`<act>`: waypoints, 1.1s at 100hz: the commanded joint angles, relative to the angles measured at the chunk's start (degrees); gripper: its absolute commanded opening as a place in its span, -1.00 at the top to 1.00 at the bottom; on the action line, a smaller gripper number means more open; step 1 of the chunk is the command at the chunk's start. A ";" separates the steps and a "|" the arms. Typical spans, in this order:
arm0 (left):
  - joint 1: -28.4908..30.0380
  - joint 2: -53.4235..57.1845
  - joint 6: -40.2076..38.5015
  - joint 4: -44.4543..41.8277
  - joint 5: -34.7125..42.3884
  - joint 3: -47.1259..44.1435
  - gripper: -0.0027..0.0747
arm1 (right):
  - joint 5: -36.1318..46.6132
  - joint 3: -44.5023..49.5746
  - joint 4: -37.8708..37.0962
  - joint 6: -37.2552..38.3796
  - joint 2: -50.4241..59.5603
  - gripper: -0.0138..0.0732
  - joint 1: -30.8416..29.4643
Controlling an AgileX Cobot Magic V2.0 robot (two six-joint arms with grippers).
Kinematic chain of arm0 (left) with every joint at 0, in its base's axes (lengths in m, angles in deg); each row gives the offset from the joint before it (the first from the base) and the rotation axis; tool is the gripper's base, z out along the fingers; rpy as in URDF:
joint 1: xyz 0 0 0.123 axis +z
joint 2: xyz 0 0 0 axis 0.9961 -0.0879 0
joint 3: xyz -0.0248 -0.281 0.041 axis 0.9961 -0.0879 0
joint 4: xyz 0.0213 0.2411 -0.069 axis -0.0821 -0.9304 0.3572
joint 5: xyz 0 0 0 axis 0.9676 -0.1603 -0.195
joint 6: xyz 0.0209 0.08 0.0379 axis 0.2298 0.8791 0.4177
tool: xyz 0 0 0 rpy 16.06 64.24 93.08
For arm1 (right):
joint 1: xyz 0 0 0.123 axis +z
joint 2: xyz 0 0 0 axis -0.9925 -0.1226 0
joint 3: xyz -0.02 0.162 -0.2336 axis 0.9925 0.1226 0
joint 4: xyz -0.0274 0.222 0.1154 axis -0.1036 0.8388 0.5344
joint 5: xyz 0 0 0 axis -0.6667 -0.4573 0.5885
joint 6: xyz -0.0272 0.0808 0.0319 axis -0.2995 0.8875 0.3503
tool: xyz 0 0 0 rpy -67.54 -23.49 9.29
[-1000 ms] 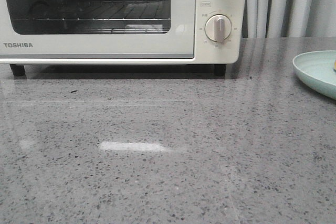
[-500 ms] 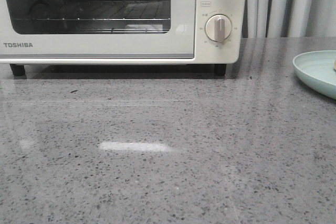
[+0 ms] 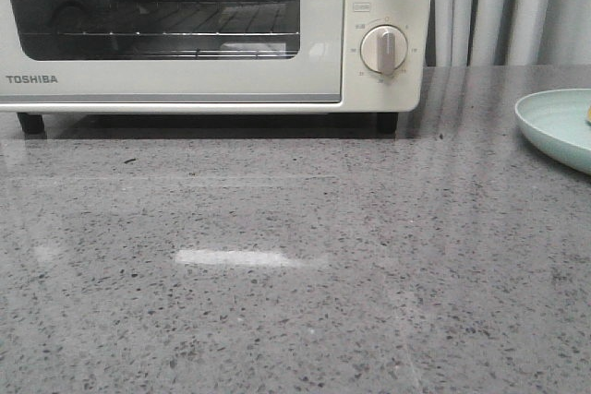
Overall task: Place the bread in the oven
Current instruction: 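Move the left gripper down to the toaster oven door handle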
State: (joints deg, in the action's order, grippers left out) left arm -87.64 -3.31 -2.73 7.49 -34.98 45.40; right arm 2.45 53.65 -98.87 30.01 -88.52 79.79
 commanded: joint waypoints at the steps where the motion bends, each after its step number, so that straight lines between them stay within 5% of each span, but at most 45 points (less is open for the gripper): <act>1: 0.23 -3.44 -0.45 0.02 2.44 4.70 0.99 | 10.79 -3.36 -2.18 0.09 -3.39 0.85 0.16; 20: 0.23 -9.03 -0.45 0.02 -1.90 11.04 0.99 | 13.40 -5.35 -10.86 0.30 -7.20 0.85 0.16; 45: 0.23 -16.65 -0.45 0.02 -3.78 16.65 0.99 | -12.91 -10.69 -10.30 17.60 -8.64 0.83 0.16; 58: 0.23 -19.16 -0.45 0.02 -3.69 17.74 0.99 | -21.53 -14.79 -7.41 35.84 -9.98 0.83 0.16; 81: -3.30 -22.69 -1.23 -0.31 -4.38 17.74 0.99 | -15.83 -17.90 -7.41 38.97 -14.19 0.83 0.16; 110: -20.13 -32.82 -1.23 -4.58 -7.61 18.00 0.99 | -11.72 -19.74 -11.11 38.82 -17.63 0.83 0.16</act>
State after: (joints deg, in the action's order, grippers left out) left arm -102.41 -32.31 -3.35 3.51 -45.83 61.25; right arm -12.59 36.07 -107.20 68.90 -105.55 79.83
